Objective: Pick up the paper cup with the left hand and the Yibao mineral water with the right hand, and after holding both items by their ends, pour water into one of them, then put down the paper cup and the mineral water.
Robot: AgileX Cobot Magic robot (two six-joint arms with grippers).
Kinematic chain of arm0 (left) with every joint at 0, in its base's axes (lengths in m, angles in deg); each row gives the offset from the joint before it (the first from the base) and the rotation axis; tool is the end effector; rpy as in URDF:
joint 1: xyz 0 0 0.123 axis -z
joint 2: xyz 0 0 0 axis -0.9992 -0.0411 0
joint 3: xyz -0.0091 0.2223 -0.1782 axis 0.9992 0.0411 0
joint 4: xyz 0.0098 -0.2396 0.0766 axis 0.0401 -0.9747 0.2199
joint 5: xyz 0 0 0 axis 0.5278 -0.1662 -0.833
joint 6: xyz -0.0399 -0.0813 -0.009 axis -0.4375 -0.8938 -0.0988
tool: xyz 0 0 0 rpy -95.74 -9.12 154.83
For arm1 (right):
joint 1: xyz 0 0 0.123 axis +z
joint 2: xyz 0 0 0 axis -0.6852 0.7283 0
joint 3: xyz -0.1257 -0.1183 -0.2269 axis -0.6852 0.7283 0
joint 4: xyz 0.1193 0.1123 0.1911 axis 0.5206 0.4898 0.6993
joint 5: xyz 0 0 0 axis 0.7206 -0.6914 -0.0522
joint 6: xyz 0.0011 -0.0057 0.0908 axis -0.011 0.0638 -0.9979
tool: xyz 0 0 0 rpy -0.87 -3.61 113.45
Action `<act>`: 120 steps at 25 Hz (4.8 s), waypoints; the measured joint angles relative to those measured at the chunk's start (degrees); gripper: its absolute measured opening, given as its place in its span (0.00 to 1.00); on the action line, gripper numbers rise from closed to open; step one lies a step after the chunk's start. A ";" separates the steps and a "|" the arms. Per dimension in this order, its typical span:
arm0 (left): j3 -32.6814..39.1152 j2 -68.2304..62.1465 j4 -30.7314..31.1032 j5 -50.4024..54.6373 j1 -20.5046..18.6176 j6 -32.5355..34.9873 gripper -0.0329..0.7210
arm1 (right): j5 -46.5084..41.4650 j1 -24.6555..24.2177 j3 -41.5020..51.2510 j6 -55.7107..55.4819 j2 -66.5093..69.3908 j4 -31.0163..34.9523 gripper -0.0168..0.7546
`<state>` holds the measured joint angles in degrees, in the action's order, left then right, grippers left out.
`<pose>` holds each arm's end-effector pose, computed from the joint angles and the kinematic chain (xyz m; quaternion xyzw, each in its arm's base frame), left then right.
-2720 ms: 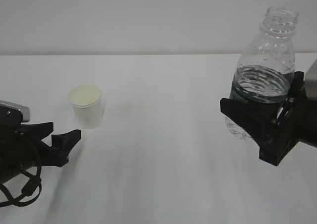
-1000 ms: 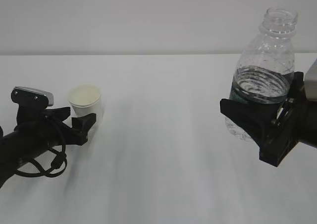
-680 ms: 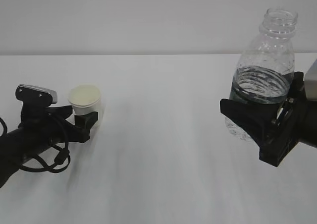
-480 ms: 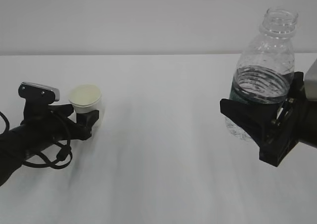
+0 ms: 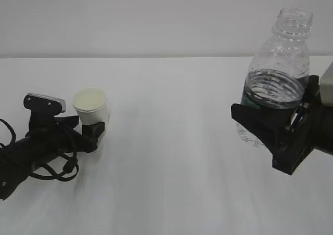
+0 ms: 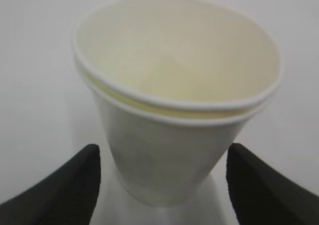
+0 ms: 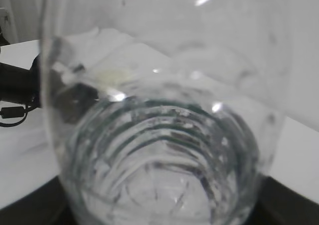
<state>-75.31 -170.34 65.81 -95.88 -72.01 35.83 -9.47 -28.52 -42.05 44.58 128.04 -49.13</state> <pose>0.3146 -0.0985 0.0589 0.1206 0.8113 -0.1378 0.5552 0.1927 0.0918 0.2310 -0.3330 0.6970 0.1717 0.6114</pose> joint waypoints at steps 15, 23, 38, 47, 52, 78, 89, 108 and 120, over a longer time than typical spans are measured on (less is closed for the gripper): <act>-3.82 -0.23 -0.12 2.98 0.00 0.00 0.79 | 0.00 0.00 0.00 0.00 0.00 -0.02 0.64; -3.82 -3.19 -0.12 0.67 0.00 0.00 0.79 | 0.00 0.00 0.00 0.00 0.00 -0.02 0.64; -3.94 -4.25 -0.33 -3.26 0.00 0.00 0.86 | -0.10 0.00 0.00 0.00 0.00 -0.02 0.64; -6.44 -4.25 -1.01 -3.26 0.00 0.00 0.86 | -0.20 0.00 0.00 0.00 0.00 -0.02 0.64; -8.90 -4.25 -1.13 -1.64 0.00 0.00 0.85 | -0.20 0.00 0.00 0.00 0.00 -0.02 0.64; -8.42 -3.84 2.30 -0.06 0.00 0.00 0.70 | -0.20 0.00 0.00 0.00 0.00 -0.02 0.64; -4.09 1.96 7.63 0.30 0.00 0.00 0.69 | -0.20 0.00 0.00 0.00 0.00 -0.02 0.64; 0.72 10.38 27.94 -0.39 0.00 -12.04 0.68 | -0.20 0.00 0.00 -0.12 0.00 -0.02 0.64; 0.72 17.21 44.09 -0.63 0.00 -22.36 0.68 | -0.20 0.00 0.00 -1.02 0.00 -0.26 0.64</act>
<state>-74.59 -153.13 109.90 -96.52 -72.01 13.47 -9.68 -28.52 -42.05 43.56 128.04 -49.40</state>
